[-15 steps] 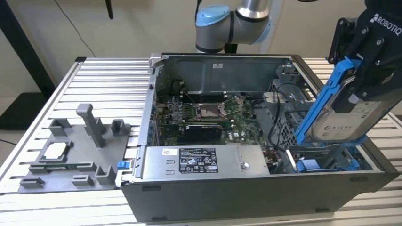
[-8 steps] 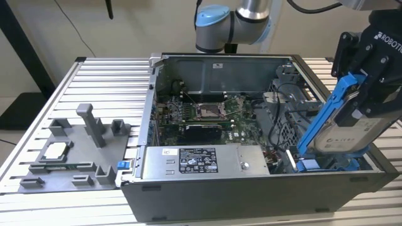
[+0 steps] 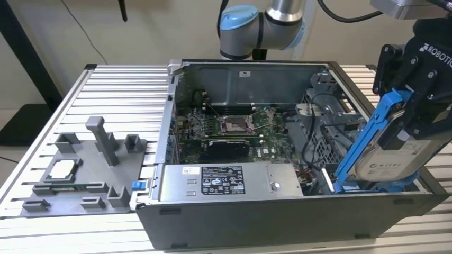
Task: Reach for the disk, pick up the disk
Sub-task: 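Pick up the disk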
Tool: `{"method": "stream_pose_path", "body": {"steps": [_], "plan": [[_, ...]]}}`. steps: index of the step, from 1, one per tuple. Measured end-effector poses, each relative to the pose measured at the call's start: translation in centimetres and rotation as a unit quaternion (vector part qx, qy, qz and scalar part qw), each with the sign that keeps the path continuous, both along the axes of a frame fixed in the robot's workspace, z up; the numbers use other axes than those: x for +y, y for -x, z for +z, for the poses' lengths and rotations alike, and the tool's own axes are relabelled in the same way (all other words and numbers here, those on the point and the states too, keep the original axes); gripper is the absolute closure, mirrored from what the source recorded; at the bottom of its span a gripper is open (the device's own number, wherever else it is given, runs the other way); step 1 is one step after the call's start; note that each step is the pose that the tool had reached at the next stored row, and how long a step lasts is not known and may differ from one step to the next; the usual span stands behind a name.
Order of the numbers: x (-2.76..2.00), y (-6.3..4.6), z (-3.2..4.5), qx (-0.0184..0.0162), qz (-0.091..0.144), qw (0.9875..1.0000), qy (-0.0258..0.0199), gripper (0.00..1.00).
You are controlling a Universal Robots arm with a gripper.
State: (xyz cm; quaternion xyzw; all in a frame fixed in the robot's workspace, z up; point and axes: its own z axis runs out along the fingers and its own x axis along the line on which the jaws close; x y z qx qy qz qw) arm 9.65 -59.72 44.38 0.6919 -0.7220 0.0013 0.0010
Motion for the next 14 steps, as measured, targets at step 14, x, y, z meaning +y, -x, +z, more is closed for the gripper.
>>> {"method": "stream_pose_path", "body": {"steps": [14], "plan": [[0.20, 0.00, 0.00, 0.0000, 0.001, 1.0000, -0.0050, 1.00]]}}
